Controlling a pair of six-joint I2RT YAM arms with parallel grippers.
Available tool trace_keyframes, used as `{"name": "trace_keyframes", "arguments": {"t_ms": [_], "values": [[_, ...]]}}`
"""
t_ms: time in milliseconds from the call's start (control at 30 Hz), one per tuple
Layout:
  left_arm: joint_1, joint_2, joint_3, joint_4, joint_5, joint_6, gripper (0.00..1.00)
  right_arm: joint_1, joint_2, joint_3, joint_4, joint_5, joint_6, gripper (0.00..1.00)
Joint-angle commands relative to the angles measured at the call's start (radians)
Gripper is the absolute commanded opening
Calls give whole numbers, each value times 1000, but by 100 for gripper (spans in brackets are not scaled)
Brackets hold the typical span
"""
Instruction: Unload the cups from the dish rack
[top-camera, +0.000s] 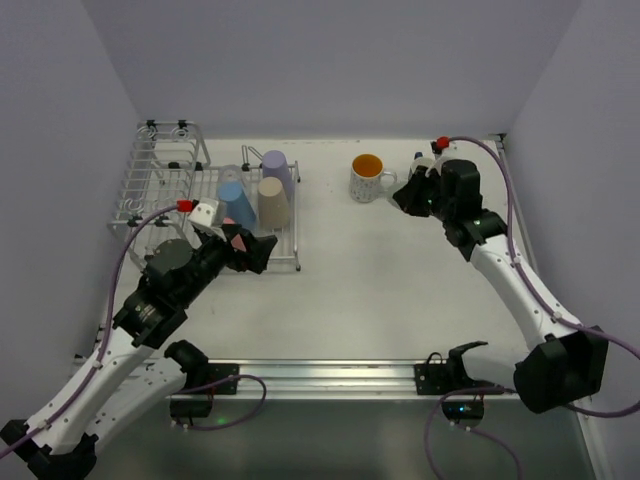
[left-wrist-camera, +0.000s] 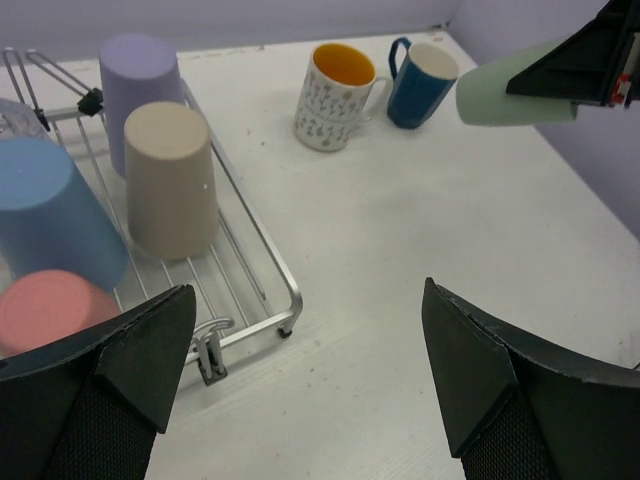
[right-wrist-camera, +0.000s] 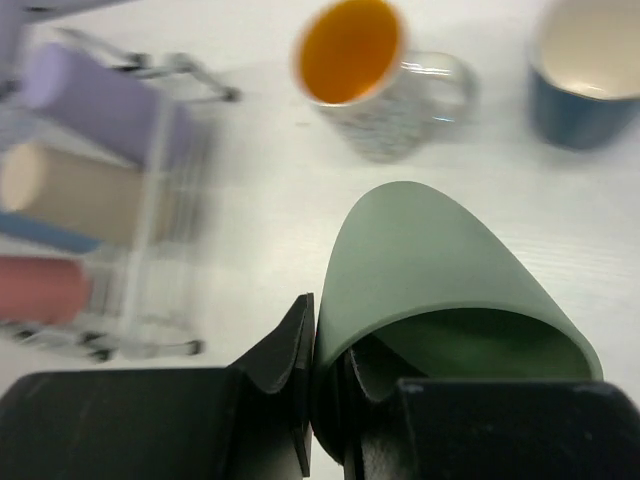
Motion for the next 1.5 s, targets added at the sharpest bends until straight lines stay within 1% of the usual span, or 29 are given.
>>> {"name": "trace_keyframes", "arguments": {"t_ms": [0,100,133,233,400,433,467,533,567,633,733,833,967,1100,1267,1367,1400,1433,1467], "values": [[-3,-1,-5,-78,-7,100,100,-60,91,90,-224,278,-136,0],[-5,-31,-3,-89,12,129,100,-148,192,155,-271,324,-153,0],[-5,-42,-8,-89,3,134,100,-190,218,182,-284,321,-153,0],[-5,-81,-37,-77,24,123,100,-253,296,219,-293,277,-151,0],[-3,-90,-43,-70,49,125,100,-309,421,372,-348,286,-171,0],[-3,-90,-43,-70,56,125,100,-354,486,409,-388,261,-174,0],[-3,-91,-45,-69,56,126,100,-364,522,482,-406,254,-183,0],[-3,-90,-46,-69,56,125,100,-381,589,549,-443,244,-194,0],[-3,-91,-46,-72,56,126,100,-385,658,621,-463,235,-200,0],[-3,-94,-49,-74,56,126,100,-398,717,701,-507,234,-208,0],[-3,-96,-52,-77,47,125,100,-407,789,756,-528,226,-228,0],[-3,-87,-52,-77,47,125,100,-415,853,796,-541,176,-246,0],[-2,-81,-51,-75,47,126,100,-419,904,839,-566,174,-256,0],[1,-74,-51,-75,42,126,100,-425,944,845,-571,172,-252,0],[6,-61,-51,-77,41,126,100,-425,967,851,-574,172,-245,6],[7,-59,-51,-78,32,126,100,-425,959,856,-575,172,-240,17],[7,-59,-51,-78,26,126,100,-425,956,859,-578,174,-237,23],[7,-56,-51,-78,23,126,100,-425,946,867,-583,177,-233,26],[7,-55,-52,-80,19,126,100,-425,937,871,-587,183,-231,31]]}}
